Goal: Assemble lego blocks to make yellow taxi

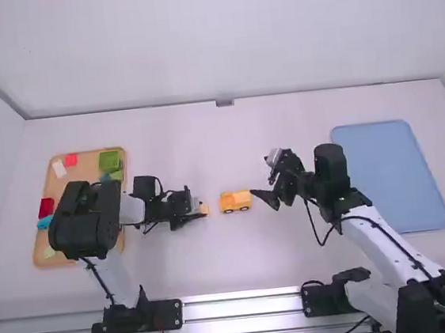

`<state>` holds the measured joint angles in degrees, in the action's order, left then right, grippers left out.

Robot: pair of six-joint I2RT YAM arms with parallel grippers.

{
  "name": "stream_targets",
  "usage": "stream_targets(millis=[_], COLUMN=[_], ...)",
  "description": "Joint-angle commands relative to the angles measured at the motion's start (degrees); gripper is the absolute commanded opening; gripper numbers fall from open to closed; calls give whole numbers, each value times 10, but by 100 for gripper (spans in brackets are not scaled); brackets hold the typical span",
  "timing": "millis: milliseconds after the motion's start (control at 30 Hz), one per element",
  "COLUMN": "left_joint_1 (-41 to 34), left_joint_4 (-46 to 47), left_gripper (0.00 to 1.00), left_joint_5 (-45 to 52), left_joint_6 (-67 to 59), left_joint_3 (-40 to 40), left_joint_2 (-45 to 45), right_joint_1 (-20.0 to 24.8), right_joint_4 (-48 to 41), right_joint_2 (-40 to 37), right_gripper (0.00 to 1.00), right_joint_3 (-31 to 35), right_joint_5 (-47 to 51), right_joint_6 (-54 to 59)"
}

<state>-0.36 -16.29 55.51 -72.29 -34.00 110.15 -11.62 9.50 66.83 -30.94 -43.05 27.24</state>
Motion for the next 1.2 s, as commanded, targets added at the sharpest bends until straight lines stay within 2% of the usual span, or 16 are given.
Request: stream_targets(millis=[0, 100, 133, 200, 267, 300, 400, 567, 667, 767, 933, 1167], left_joint_1=[3, 0, 0, 0, -6, -8, -35, -92, -123, -147, -154, -154], left_joint_4=[4, 10, 14, 19, 25, 25, 13, -4, -12, -20, -27, -77], left_gripper=[15, 12, 8, 7, 7, 6, 8, 11, 11, 11, 14, 15], left_joint_5=[-10, -10, -9, -7, 13, 16, 40, -12, -42, -65, -71, -69], left_joint_6=[1, 26, 44, 59, 90, 93, 139, 189, 189, 204, 236, 272], left_joint_3=[6, 6, 7, 6, 7, 7, 6, 6, 6, 6, 6, 6], left_joint_2=[-12, -42, -64, -85, -127, -132, -159, -158, -157, -157, -147, -103], right_joint_1=[4, -3, -11, -18, -30, -31, -45, -54, -45, -37, -39, -58], right_joint_4=[-15, -40, -42, -29, 30, 35, 148, 279, 309, 301, 300, 245], right_joint_2=[-12, 0, 17, 37, 96, 101, 215, 347, 410, 468, 536, 574], right_gripper=[98, 98, 98, 98, 98, 98, 98, 98, 98, 98, 98, 99], right_joint_3=[-1, 0, 5, 14, 31, 32, 40, 31, 6, -37, -92, -135], right_joint_5=[24, 18, 8, 7, 3, 1, -68, -85, -122, -174, -203, -200], right_joint_6=[-2, 49, 97, 125, 141, 141, 191, 203, 202, 212, 226, 261])
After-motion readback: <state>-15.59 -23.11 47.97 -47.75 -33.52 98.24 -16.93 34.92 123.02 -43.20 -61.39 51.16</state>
